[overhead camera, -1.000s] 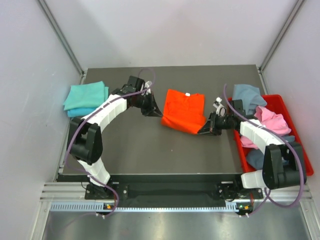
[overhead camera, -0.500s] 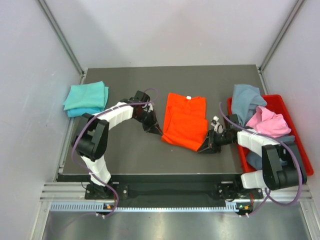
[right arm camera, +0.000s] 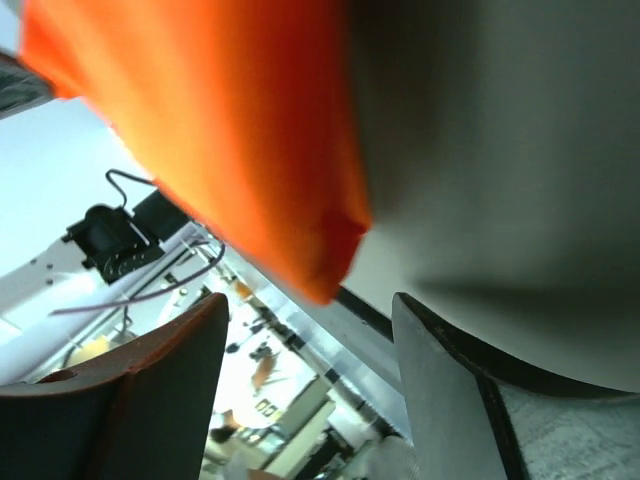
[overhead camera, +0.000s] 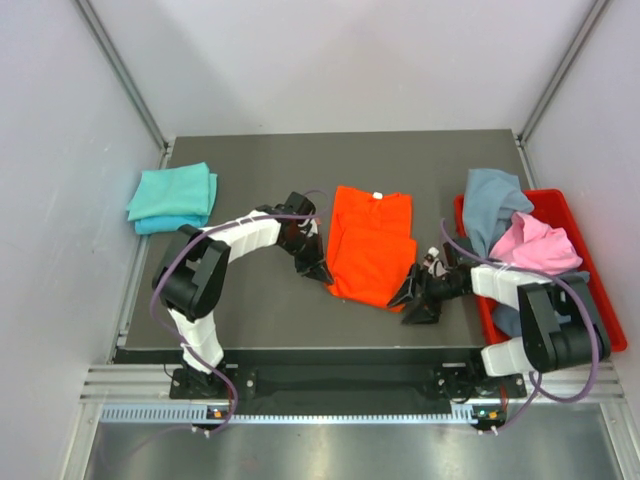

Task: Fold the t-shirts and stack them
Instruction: Fold the tshirt

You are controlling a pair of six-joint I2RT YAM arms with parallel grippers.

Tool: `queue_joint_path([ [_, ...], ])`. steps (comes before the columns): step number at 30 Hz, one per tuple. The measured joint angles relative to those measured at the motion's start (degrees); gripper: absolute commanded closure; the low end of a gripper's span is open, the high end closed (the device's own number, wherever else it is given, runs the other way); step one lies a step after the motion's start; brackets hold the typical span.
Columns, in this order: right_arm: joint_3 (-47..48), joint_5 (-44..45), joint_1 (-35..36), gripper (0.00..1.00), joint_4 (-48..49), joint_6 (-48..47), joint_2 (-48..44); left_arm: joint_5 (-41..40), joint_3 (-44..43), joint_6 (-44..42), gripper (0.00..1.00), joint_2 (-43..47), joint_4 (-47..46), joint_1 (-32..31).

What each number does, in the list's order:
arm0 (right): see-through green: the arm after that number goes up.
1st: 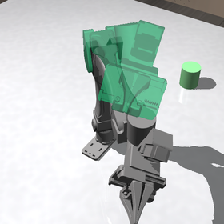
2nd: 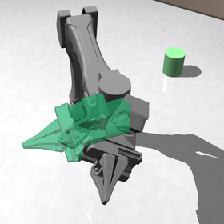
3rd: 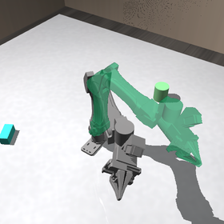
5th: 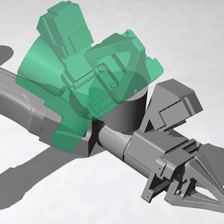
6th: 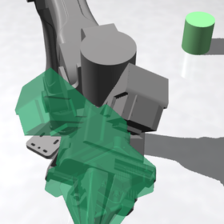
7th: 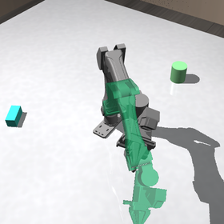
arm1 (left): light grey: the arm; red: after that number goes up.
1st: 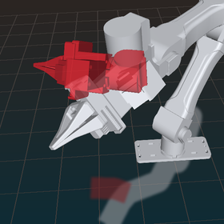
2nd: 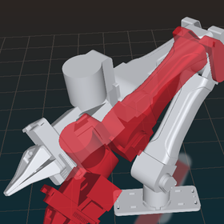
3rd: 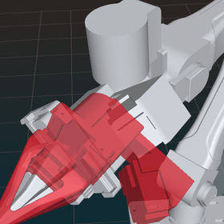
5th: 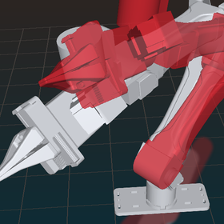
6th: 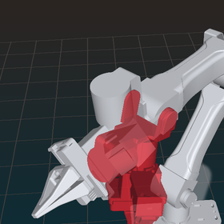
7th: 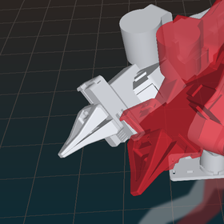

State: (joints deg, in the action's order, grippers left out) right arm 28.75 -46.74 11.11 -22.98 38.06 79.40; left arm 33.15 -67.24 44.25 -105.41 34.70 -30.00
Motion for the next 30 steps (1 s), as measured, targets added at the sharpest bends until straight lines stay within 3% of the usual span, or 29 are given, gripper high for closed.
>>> queue_joint_path([
  [7, -1.73, -0.76, 0.02, 0.38, 3.37, 3.76, 4.33, -1.77, 0.02, 0.0, 1.0, 0.02, -0.02, -0.09],
  [14, -0.96, -0.35, 0.02, 0.55, 9.27, 5.84, 6.75, -2.78, 0.07, -0.02, 1.0, 0.59, -0.04, 0.13],
  [16, -0.28, 0.72, 0.02, 0.56, 9.94, 6.19, 7.43, -2.82, 0.07, -0.02, 1.0, 0.81, -0.09, 0.26],
  [19, 0.44, 2.23, 0.02, 0.67, 10.21, 6.43, 7.72, -2.84, 0.07, -0.04, 1.0, 0.98, -0.22, 0.46],
  [20, 0.57, 2.78, 0.02, 0.79, 10.23, 6.38, 7.72, -2.84, 0.07, -0.04, 1.0, 1.01, -0.26, 0.59],
  [23, 0.7, 4.81, 0.02, 0.95, 10.38, 5.49, 7.69, -2.89, 0.07, -0.2, 1.0, 1.01, -0.5, 0.94],
  [30, 9.05, 8.33, -0.04, 1.0, 5.97, -1.36, 5.27, -4.11, -0.33, -1.2, 1.0, 2.67, -1.2, 2.05],
])
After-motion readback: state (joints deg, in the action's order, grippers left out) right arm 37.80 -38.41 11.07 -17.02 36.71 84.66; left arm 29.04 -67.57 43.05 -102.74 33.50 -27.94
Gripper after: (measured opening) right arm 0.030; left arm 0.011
